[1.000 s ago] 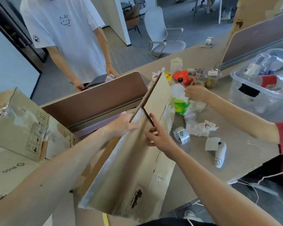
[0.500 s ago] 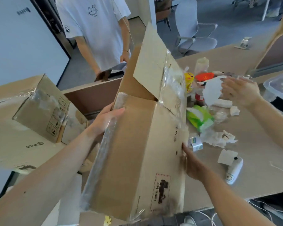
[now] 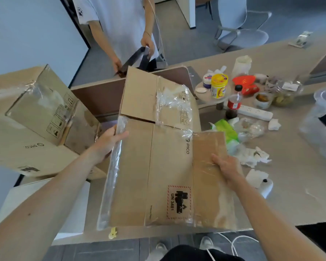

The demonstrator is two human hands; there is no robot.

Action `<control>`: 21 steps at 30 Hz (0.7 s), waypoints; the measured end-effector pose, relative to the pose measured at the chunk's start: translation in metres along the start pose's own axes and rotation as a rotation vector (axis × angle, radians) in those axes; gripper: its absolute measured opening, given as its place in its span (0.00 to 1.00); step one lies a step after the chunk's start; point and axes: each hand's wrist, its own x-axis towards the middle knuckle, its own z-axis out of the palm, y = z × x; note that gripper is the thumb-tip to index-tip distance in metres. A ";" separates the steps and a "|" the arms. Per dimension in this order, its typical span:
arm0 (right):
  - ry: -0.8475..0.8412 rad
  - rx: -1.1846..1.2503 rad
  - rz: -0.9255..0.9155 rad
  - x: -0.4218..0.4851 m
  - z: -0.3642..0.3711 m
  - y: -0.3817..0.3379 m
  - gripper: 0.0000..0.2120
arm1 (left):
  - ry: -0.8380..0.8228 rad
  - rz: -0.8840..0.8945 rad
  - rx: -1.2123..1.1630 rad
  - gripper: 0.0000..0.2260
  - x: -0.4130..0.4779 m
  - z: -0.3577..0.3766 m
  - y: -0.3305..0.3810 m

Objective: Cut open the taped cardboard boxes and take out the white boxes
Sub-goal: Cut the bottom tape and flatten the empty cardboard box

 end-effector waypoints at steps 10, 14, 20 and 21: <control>0.098 -0.523 -0.073 0.005 -0.002 -0.001 0.19 | 0.062 -0.271 0.208 0.15 0.009 0.025 -0.101; 0.060 -0.629 -0.050 0.003 0.017 0.005 0.16 | 0.112 -0.404 0.338 0.30 0.019 0.030 -0.133; 0.030 -0.652 -0.013 0.005 0.043 0.023 0.21 | 0.135 -0.473 0.424 0.21 0.035 0.027 -0.181; 0.020 -0.650 -0.002 0.007 0.047 0.027 0.20 | 0.134 -0.468 0.413 0.18 0.037 0.026 -0.186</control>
